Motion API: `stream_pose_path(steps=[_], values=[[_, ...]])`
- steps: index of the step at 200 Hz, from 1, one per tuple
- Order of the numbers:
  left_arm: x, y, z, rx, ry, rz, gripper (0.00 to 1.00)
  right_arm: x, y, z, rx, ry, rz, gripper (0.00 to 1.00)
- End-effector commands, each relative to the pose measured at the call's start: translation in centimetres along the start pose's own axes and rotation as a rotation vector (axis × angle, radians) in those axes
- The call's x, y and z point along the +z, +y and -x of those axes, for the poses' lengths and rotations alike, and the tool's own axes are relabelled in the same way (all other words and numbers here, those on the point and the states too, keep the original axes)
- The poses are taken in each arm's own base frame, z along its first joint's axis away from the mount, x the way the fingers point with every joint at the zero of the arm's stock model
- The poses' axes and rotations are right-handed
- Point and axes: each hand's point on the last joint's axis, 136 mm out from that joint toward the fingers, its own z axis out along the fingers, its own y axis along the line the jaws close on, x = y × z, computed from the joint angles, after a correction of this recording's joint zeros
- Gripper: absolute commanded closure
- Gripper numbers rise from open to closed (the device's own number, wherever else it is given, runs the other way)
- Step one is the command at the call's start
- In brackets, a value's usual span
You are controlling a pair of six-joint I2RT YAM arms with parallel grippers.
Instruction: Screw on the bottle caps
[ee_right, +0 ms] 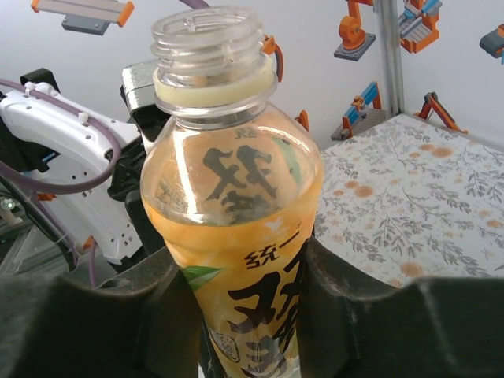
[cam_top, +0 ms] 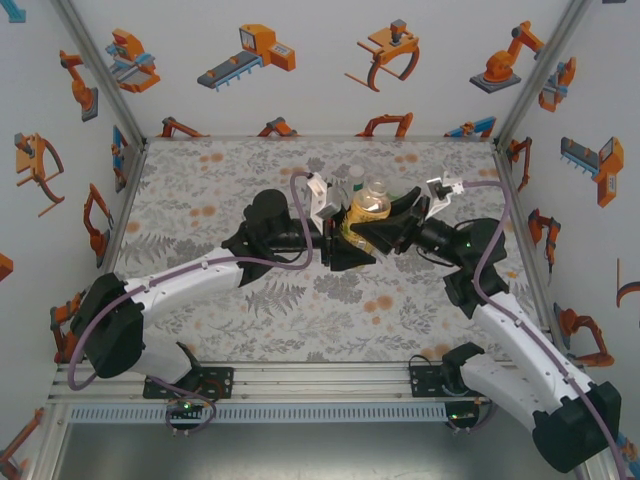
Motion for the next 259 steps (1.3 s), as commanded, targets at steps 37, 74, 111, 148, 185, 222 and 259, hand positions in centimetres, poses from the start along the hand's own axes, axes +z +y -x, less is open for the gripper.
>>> stream_pose_path(steps=[37, 74, 111, 148, 185, 222, 259], values=[[-1.4, 0.3, 0.1, 0.07, 0.041, 0.12, 0.3, -1.3, 0.8, 1.1, -0.12, 0.026, -0.096, 0.67], [-3.0, 0.8, -1.7, 0.079, 0.106, 0.209, 0.21, -3.2, -0.5, 1.2, -0.224, 0.099, -0.274, 0.68], [-3.5, 1.3, -5.2, 0.101, 0.212, 0.22, 0.21, -5.5, -2.1, 3.0, -0.311, 0.111, -0.488, 0.68], [-1.9, 1.9, -8.4, 0.103, 0.273, 0.153, 0.22, -7.7, -3.1, 5.4, -0.408, 0.104, -0.667, 0.69], [1.5, 2.4, -11.8, 0.118, 0.251, 0.056, 0.23, -8.2, -2.6, 6.8, -0.448, 0.092, -0.699, 0.69], [6.5, 1.7, -16.1, 0.16, 0.234, -0.067, 0.24, -8.3, -2.1, 7.5, -0.45, 0.097, -0.702, 0.7], [10.6, 1.1, -19.8, 0.177, 0.168, -0.17, 0.24, -8.4, -1.6, 8.2, -0.437, 0.1, -0.705, 0.71]])
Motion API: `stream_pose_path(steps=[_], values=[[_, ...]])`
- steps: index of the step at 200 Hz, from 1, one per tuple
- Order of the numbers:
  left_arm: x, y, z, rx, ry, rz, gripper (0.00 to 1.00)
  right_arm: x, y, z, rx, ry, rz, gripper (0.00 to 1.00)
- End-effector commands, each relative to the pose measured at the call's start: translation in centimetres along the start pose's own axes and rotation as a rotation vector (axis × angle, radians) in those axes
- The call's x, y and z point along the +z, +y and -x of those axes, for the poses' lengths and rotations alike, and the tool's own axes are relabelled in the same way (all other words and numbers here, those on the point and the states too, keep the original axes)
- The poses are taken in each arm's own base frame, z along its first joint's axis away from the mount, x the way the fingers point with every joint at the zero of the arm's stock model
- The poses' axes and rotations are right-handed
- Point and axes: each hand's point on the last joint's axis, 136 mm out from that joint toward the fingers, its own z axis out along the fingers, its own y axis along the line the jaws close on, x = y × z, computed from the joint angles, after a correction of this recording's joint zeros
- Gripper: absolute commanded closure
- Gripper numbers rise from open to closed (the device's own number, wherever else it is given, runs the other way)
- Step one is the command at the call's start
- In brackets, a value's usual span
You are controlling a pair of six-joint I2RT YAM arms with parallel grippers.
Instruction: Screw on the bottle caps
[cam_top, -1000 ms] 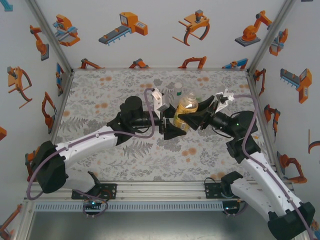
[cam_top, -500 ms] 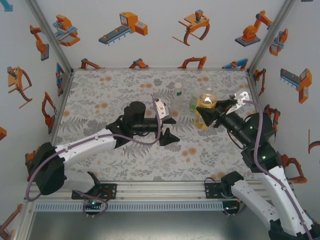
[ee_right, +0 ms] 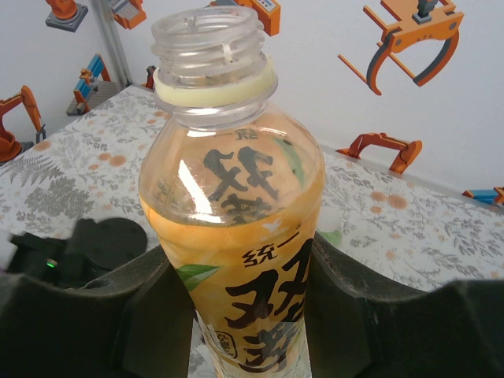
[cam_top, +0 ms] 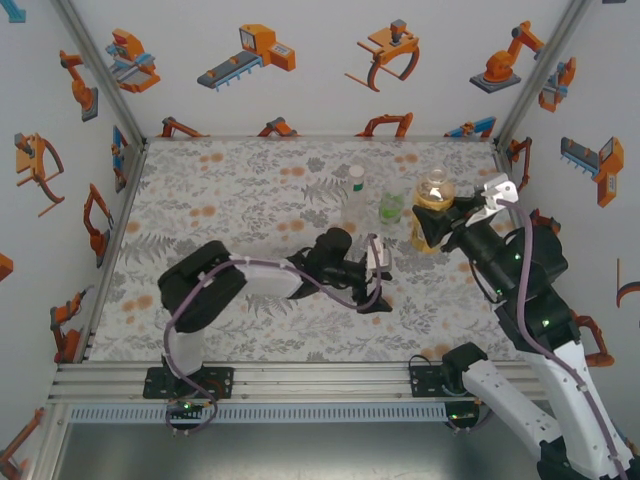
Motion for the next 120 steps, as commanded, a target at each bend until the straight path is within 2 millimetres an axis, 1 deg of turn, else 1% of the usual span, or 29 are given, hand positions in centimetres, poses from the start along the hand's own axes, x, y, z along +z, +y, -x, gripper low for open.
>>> stream_pose_path(steps=[1, 21, 31, 62, 93, 109, 120], values=[[2.3, -0.7, 2.5, 0.133, -0.154, -0.078, 0.24, -0.6, -0.2, 1.5, -0.007, -0.015, -0.014, 0.71], [4.5, -1.1, 1.5, 0.148, -0.19, -0.128, 0.24, -0.5, 0.0, 1.9, -0.003, -0.002, -0.004, 0.71], [5.5, -1.7, 1.0, 0.163, -0.202, -0.158, 0.24, -0.3, 0.1, 2.0, 0.0, 0.003, 0.0, 0.72], [8.4, -4.7, -0.8, 0.229, -0.198, -0.255, 0.22, 0.1, 0.3, 2.3, 0.024, 0.007, 0.018, 0.73], [10.5, -7.8, -3.4, 0.281, -0.122, -0.345, 0.2, 0.6, 0.6, 2.2, 0.05, 0.016, 0.038, 0.74], [11.2, -9.1, -4.7, 0.312, -0.074, -0.381, 0.19, 0.8, 0.7, 2.3, 0.063, 0.013, 0.047, 0.75], [11.7, -9.5, -5.3, 0.323, -0.036, -0.387, 0.18, 0.9, 0.8, 2.3, 0.07, 0.011, 0.054, 0.75]])
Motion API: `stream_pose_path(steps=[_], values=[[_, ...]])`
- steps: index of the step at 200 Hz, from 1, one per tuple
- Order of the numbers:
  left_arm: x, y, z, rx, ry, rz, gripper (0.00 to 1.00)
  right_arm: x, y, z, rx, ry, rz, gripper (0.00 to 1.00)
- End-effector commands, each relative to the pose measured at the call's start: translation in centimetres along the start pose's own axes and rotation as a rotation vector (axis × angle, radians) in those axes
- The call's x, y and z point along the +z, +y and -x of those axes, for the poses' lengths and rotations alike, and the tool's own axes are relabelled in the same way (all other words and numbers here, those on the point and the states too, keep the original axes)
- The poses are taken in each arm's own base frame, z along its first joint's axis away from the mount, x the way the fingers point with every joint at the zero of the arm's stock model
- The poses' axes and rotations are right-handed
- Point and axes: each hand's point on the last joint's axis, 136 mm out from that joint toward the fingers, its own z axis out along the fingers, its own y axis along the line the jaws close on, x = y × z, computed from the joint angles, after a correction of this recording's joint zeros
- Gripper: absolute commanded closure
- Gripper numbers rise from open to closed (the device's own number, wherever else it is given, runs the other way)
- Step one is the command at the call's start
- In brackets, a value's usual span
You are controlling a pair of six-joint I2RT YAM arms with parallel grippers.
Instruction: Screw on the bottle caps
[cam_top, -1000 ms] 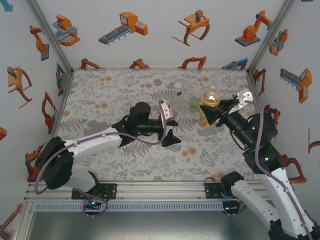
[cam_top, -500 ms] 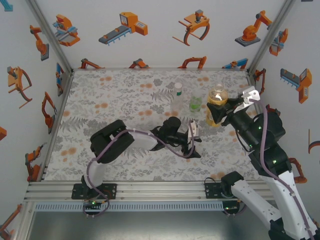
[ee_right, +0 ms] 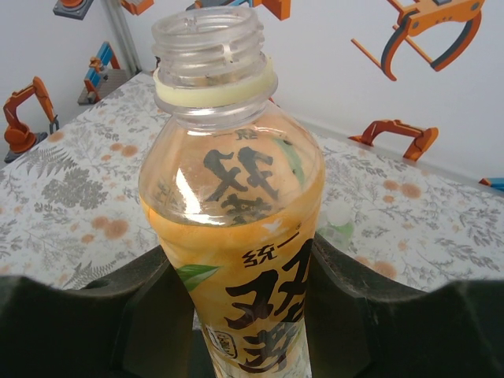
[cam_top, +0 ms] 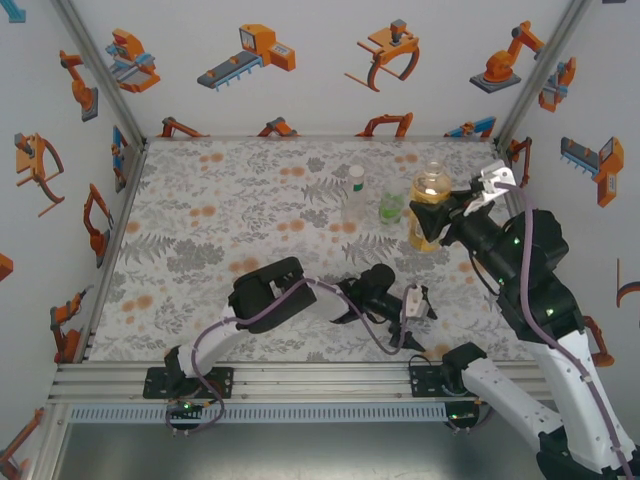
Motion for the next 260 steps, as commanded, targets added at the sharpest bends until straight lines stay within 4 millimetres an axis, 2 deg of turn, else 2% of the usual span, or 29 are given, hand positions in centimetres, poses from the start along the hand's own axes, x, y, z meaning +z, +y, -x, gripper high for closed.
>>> stream_pose_path(steps=[1, 56, 126, 172, 202, 260], values=[[1.4, -1.6, -1.2, 0.071, 0.066, -0.076, 0.18, -0.3, 0.6, 1.8, 0.03, -0.048, 0.032, 0.75], [3.8, -0.7, -2.5, 0.047, 0.106, -0.049, 0.18, -0.3, 0.9, 1.8, 0.05, -0.053, 0.046, 0.76], [7.7, -0.7, -1.6, 0.013, 0.026, -0.065, 0.15, -1.1, 0.9, 2.1, 0.041, -0.061, 0.044, 0.76], [9.4, -1.0, -2.2, -0.009, 0.012, -0.074, 0.15, -1.8, 0.9, 2.2, 0.038, -0.07, 0.038, 0.76], [9.9, 0.3, -2.4, -0.036, -0.015, -0.011, 0.17, -2.5, 0.9, 2.1, 0.037, -0.078, 0.031, 0.76], [10.4, 3.6, -3.3, -0.056, -0.003, 0.144, 0.31, -3.5, 0.9, 2.0, 0.021, -0.089, 0.024, 0.76]])
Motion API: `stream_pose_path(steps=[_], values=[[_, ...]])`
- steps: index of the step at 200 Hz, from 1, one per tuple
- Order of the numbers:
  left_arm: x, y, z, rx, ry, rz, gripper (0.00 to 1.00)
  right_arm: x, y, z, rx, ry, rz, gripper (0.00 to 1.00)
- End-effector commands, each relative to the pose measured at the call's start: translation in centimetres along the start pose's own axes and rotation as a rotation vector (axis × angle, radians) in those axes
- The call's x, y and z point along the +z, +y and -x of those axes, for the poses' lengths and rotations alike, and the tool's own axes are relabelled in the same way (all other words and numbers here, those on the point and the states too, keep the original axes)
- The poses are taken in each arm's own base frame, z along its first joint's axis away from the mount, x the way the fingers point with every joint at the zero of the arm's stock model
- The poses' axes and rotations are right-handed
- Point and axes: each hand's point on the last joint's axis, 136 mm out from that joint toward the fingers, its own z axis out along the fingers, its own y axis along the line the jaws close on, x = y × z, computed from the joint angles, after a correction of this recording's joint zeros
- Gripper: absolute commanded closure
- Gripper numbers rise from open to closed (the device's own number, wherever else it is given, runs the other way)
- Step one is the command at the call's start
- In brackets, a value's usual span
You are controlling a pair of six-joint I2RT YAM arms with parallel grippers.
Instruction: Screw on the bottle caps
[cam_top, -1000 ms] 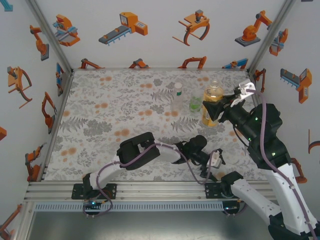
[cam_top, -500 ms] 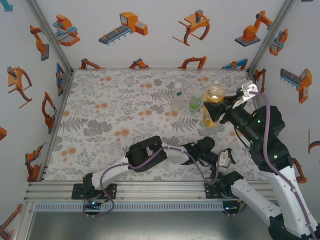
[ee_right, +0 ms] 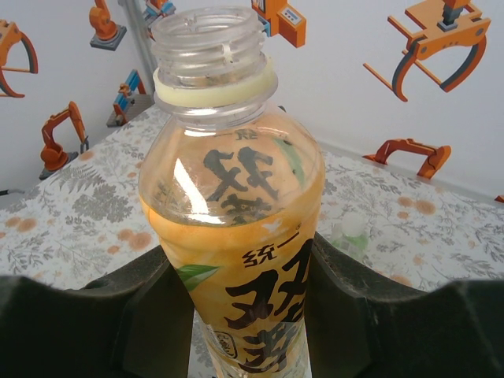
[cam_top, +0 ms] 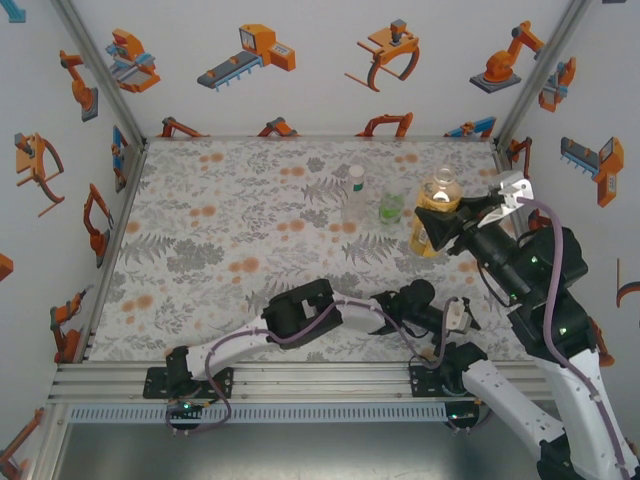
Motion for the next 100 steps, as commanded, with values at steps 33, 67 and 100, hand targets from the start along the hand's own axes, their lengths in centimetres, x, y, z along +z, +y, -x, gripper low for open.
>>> stream_pose_path(steps=[33, 67, 100], values=[[-0.1, 3.6, -5.4, -0.072, 0.123, 0.228, 0.4, -1.3, -0.1, 0.1, -0.021, -0.007, -0.021, 0.76], [-2.5, 7.3, -5.9, -0.081, 0.14, 0.362, 0.45, -1.8, -0.2, 0.1, -0.032, -0.001, -0.031, 0.76], [-7.0, 10.4, -6.3, -0.088, 0.152, 0.491, 0.47, -1.9, -0.4, 0.0, -0.038, 0.004, -0.041, 0.76]])
